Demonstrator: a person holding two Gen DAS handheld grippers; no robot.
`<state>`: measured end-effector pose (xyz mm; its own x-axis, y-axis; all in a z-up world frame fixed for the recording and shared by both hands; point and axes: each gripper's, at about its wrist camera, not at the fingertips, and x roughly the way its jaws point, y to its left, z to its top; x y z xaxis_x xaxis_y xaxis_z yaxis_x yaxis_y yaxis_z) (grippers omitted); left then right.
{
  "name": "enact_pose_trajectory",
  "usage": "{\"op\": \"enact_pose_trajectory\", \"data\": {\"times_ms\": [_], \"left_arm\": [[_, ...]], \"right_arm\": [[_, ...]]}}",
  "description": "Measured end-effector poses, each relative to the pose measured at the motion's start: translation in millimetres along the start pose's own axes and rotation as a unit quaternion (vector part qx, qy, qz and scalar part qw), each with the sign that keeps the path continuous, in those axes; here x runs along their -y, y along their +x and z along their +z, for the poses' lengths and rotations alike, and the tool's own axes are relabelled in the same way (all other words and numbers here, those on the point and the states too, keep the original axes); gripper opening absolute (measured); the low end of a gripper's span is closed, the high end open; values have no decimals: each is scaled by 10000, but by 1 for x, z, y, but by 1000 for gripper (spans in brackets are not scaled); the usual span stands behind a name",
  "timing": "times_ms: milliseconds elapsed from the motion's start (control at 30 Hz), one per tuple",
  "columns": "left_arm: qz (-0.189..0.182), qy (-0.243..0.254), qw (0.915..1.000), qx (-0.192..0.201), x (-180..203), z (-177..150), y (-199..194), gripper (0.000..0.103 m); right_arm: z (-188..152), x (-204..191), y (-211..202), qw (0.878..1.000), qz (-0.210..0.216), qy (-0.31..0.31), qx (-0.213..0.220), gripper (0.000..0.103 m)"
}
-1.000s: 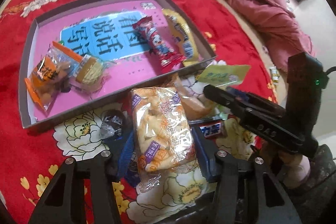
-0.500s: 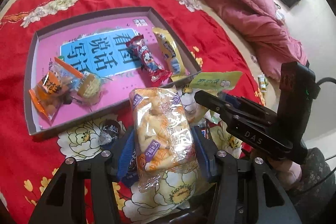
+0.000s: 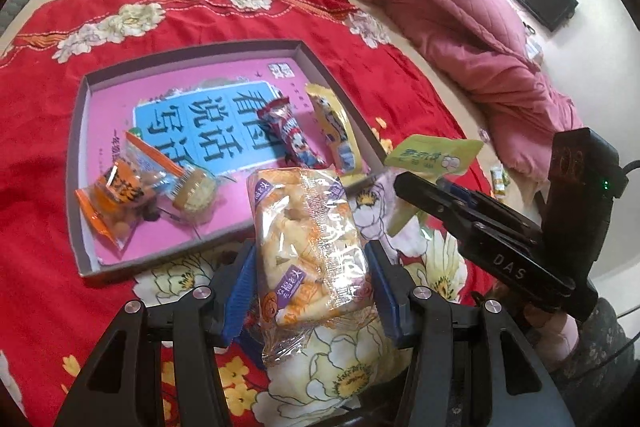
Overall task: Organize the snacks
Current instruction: 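Carry the puffed-snack bag in left gripper while right gripper carries the green bag toward the tray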
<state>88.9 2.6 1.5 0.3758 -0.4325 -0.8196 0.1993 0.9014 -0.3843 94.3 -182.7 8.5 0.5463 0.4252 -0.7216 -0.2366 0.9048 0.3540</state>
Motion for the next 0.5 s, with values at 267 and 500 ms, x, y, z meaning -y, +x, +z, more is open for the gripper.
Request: {"op": "enact_pose_trajectory", "data": {"times_ms": [267, 500], "left_arm": [[75, -161, 9996, 206, -20, 11, -11, 55], [162, -303, 9980, 521, -45, 27, -28, 55]], "right_arm": [[11, -5, -1, 9999, 39, 11, 106, 33], [19, -8, 0, 9998, 89, 14, 171, 33]]}}
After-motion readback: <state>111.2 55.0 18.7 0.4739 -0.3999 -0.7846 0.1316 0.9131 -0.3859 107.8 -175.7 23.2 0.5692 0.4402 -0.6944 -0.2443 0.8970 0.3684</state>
